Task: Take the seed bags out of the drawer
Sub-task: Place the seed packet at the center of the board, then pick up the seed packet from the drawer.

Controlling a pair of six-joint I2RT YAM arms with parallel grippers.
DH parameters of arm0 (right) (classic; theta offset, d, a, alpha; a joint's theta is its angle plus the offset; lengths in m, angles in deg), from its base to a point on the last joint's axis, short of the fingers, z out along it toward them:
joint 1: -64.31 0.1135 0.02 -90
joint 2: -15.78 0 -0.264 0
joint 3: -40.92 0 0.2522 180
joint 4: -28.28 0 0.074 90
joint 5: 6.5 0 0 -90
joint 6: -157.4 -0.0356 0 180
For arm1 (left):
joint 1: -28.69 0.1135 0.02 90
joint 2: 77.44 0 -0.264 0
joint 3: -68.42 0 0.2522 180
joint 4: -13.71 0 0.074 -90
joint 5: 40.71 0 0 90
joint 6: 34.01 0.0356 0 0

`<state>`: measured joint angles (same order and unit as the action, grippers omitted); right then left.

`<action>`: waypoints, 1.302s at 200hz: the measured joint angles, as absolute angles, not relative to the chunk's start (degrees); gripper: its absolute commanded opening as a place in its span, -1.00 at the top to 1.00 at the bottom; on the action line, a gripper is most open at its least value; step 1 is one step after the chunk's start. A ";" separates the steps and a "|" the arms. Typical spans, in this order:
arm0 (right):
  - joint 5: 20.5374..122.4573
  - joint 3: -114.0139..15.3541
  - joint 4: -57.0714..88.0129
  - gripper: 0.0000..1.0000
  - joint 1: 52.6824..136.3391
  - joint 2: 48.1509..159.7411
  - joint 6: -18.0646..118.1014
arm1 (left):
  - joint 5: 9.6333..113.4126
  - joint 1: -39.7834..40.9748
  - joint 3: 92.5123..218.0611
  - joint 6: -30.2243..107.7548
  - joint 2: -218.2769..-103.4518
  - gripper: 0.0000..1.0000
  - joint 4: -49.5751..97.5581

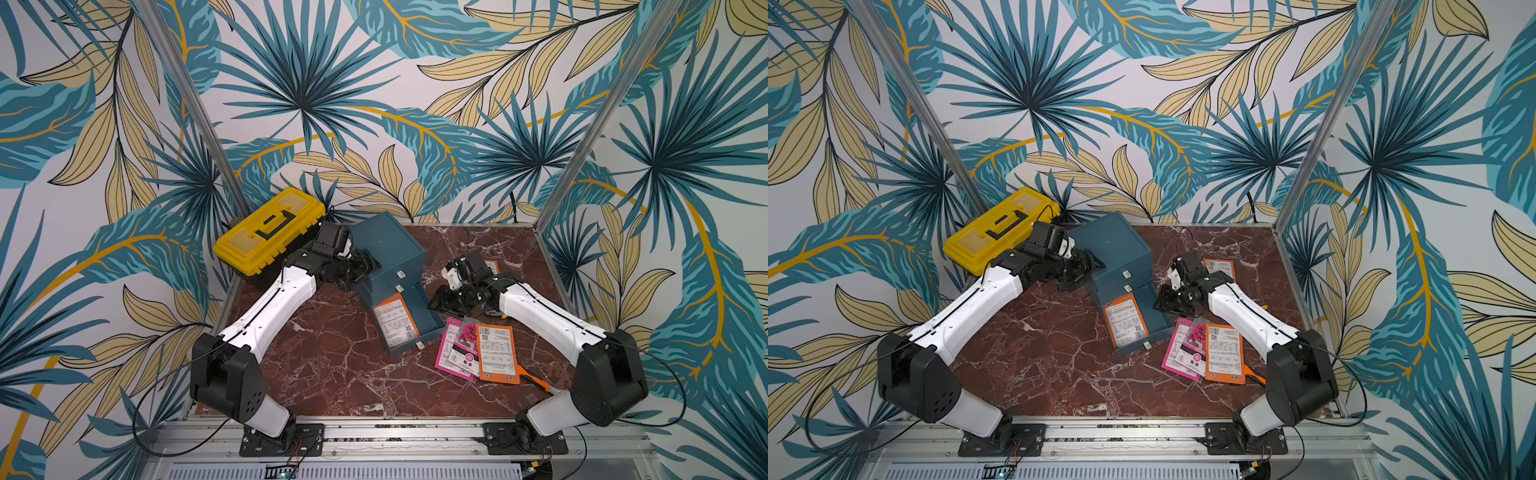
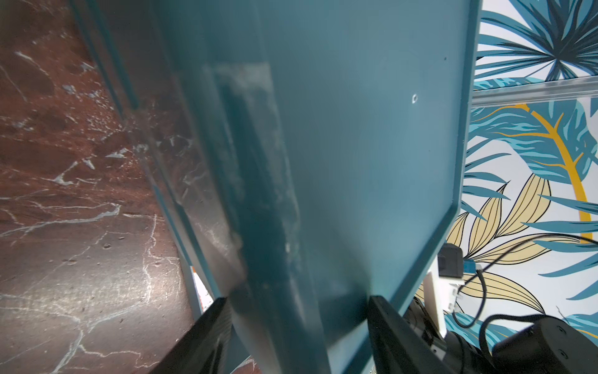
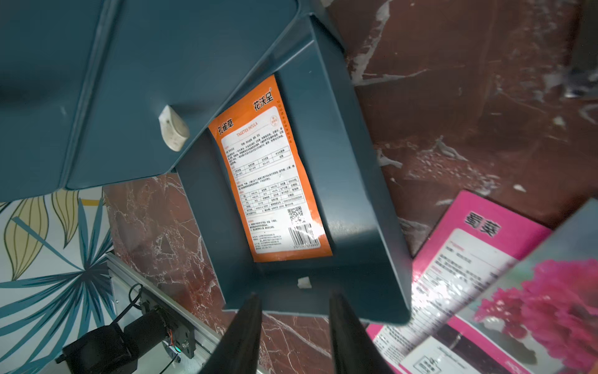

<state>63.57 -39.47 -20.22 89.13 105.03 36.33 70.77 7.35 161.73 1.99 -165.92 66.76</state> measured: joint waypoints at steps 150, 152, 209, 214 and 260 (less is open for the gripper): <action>71.57 -41.31 -8.59 0.17 96.19 122.45 37.75 | 70.79 7.35 162.15 2.32 -165.92 -0.41 67.99; 71.68 -41.31 -8.53 0.16 96.21 122.65 37.75 | 70.79 7.35 162.17 2.36 -165.92 -0.41 68.07; 73.89 -41.31 -6.74 0.03 97.35 123.83 37.86 | 70.81 7.33 163.11 2.86 -165.92 -0.41 70.30; 74.09 -41.31 -6.71 0.03 97.43 123.85 37.86 | 70.81 7.31 163.13 2.88 -165.92 -0.40 70.35; 73.28 -41.33 -4.86 0.18 97.96 124.64 36.97 | 70.81 7.31 163.15 3.08 -165.92 -0.40 70.48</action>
